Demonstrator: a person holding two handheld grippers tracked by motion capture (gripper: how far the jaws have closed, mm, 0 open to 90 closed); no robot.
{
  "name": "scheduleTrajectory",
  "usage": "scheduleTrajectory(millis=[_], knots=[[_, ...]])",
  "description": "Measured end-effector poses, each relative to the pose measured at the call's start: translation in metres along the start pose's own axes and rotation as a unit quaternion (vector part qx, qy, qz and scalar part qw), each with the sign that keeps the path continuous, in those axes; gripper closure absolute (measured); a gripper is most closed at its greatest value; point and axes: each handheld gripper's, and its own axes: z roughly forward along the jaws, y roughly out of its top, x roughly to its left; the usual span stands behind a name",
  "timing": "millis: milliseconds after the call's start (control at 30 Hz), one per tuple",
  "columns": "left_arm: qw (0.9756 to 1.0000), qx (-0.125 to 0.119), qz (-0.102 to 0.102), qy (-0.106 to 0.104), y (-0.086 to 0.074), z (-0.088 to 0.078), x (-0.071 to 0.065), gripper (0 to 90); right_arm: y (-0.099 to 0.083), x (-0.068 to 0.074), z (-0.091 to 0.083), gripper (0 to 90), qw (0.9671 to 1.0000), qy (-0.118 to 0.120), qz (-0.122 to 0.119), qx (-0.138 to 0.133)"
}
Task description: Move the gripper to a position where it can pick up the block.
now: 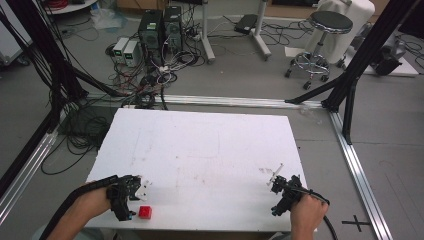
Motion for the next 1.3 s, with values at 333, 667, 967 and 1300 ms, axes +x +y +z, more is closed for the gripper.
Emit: scheduleTrajectory(millis=[333,667,967,1300], knots=[[0.9998,0.007,0.015,-0.012,0.011,0.007,-0.006,21.7,0.0,0.0,0.0,2.9,1.0,-0.002,0.0,-0.001],[0.9992,0.016,0.029,-0.024,0.02,0.016,-0.012,21.7,0.0,0.0,0.0,2.9,1.0,-0.001,0.0,-0.002],[0.9986,0.025,0.035,-0.03,0.026,0.026,-0.015,21.7,0.0,0.0,0.0,3.0,1.0,-0.001,-0.001,-0.003],[0.9978,0.039,0.041,-0.035,0.03,0.037,-0.015,21.7,-0.001,0.0,0.0,2.9,1.0,0.001,0.001,-0.003]])
